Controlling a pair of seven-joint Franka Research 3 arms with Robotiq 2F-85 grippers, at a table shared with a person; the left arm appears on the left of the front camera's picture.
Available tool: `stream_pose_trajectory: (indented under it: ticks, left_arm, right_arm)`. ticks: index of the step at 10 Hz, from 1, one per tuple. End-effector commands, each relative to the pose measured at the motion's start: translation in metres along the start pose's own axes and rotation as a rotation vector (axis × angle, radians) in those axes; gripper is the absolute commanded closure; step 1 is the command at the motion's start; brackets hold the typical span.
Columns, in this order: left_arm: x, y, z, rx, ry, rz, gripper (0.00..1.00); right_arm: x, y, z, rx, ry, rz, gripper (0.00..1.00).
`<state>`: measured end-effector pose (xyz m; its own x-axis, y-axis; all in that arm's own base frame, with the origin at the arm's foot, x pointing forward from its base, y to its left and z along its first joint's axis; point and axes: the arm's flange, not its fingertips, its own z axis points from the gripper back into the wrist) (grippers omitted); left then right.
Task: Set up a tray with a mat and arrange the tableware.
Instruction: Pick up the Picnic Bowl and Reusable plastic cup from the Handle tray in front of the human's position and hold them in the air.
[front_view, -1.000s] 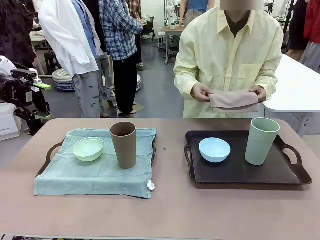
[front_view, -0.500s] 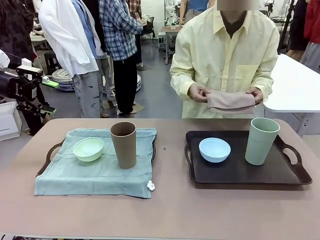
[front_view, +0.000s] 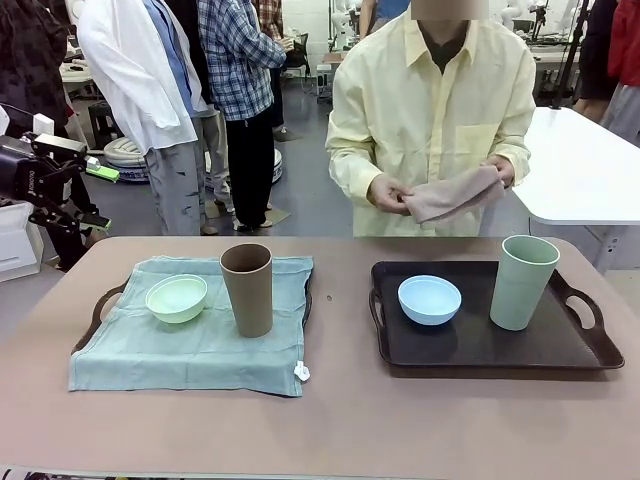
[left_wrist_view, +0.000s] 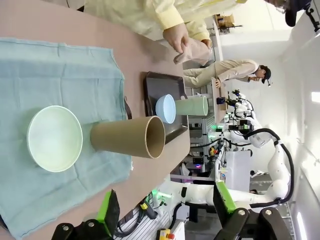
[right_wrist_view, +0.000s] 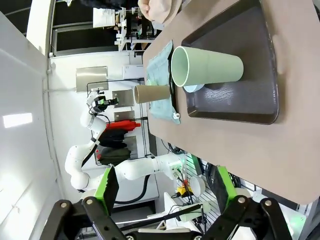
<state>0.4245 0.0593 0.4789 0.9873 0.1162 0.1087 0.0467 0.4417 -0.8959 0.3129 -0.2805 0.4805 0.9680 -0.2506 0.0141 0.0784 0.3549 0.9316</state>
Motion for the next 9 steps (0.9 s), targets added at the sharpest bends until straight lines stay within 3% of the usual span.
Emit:
stream_pose_trajectory:
  ticks: [1,9]
  left_arm:
    - [0.005,-0.001,0.003,-0.016,0.017,0.010,0.00]
    - [0.004,-0.008,-0.009,0.024,0.037,-0.037,0.00]
  right_arm:
    - [0.000,-0.001,0.004,0.010,0.010,-0.004,0.00]
    - [0.008,0.004,0.001,-0.014,0.006,0.045,0.00]
